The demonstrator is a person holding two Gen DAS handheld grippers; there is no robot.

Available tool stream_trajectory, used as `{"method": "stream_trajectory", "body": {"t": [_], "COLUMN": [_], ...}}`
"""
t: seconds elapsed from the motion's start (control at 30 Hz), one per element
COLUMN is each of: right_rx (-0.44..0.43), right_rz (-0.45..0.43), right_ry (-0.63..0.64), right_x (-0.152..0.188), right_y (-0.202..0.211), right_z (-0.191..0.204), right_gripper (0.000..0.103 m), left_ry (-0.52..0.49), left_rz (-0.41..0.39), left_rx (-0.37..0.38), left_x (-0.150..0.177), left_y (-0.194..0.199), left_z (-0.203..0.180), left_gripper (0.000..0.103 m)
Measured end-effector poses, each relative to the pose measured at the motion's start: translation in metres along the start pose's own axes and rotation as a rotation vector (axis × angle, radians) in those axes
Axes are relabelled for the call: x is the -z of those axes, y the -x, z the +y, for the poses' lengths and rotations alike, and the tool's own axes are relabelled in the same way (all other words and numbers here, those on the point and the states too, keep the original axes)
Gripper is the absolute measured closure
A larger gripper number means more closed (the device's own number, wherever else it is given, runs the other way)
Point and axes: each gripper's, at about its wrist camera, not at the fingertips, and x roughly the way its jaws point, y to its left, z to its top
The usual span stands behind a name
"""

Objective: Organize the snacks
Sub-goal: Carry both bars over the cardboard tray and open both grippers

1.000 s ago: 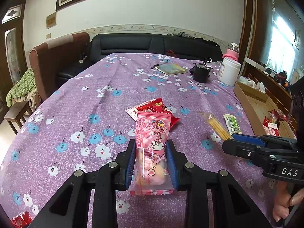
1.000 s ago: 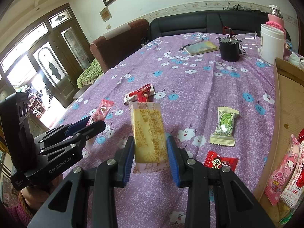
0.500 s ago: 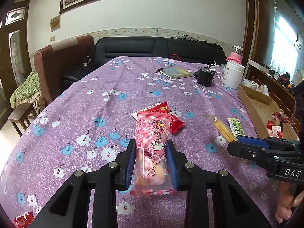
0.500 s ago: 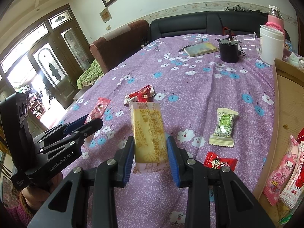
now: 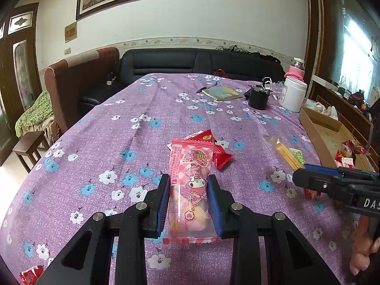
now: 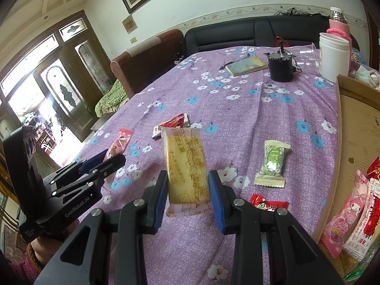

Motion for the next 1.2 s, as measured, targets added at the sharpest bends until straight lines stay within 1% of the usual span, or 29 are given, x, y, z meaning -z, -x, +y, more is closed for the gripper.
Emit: {"method": "stream_trajectory", "body": {"t": [0.17,0.37,0.57,0.7,0.8,0.93,1.03,1.07,1.2], "right_rx": [-0.002,-0.003,0.022,0.054,0.075,0.127,0.139,0.137,0.157], "right_rz": [-0.034,-0.091,-0.173,-0.236,-0.251,-0.259,-0.280,-0.287,-0.316], "right_ry": [-0.031,-0.076,-0.166,-0.202,-0.214,-0.213,-0.271,-0.307,-0.382], "right_x": [-0.006,-0.014,-0.026,-0.032,-0.032,-0.022,-0.012,-0.009,-0.004], "right_y": [0.012,0.034,0.070,0.102,0.118,0.133,0.145,0.148,0.165], "right_z": [-0.009,-0.022,-0.046,-0.058,-0.066,-0.081,-0.106,-0.119,-0.150], "right_gripper": [0.070,0.070,0.070,0.070,0.070,0.070,0.070,0.070,0.070], "left_ry": [-0.004,-0.007,0.007,-0.009,-0.021,-0.032,-0.054,-0.062,-0.094], "left_rz": [0.004,-0.010,-0.008,-0.003,-0.016,-0.026,-0.025,-0.022,0.000], "left_rx": [-0.009,-0.020,-0.018,0.012,0.047,0.117,0.170,0.183,0.260], "left_x": [0.000,-0.001,-0.005,-0.014,-0.023,-0.036,-0.043,-0.045,-0.053], "left_y": [-0.002,-0.001,0.005,0.019,0.032,0.044,0.047,0.047,0.046], "left_z": [-0.002,-0.005,-0.007,-0.016,-0.026,-0.048,-0.073,-0.080,-0.119], "left_gripper": [0.070,0.070,0.070,0.070,0.070,0.070,0.070,0.070,0.070]}}
